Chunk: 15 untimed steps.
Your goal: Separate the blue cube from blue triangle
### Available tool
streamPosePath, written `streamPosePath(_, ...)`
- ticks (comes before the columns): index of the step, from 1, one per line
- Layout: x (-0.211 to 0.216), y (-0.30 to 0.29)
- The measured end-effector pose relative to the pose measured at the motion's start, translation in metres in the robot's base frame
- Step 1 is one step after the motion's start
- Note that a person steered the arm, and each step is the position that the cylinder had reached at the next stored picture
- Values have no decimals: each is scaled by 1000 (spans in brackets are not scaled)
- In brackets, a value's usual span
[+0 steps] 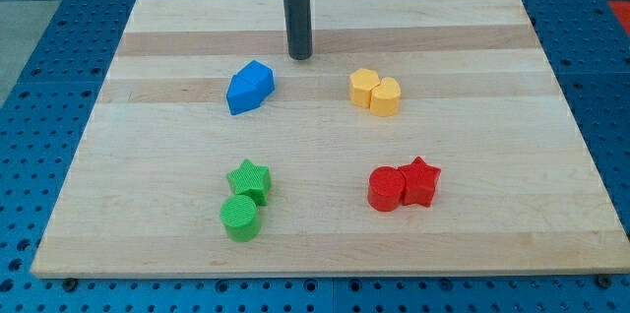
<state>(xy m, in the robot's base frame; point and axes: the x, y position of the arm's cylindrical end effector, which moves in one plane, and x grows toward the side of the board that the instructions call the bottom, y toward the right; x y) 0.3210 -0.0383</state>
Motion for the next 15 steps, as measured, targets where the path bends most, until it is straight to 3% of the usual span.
streamPosePath(4,-6,-91)
streamPosePath(9,4,-61)
streamPosePath(10,-7,-83)
streamPosePath(12,23,-113)
streamPosePath(15,43,-42)
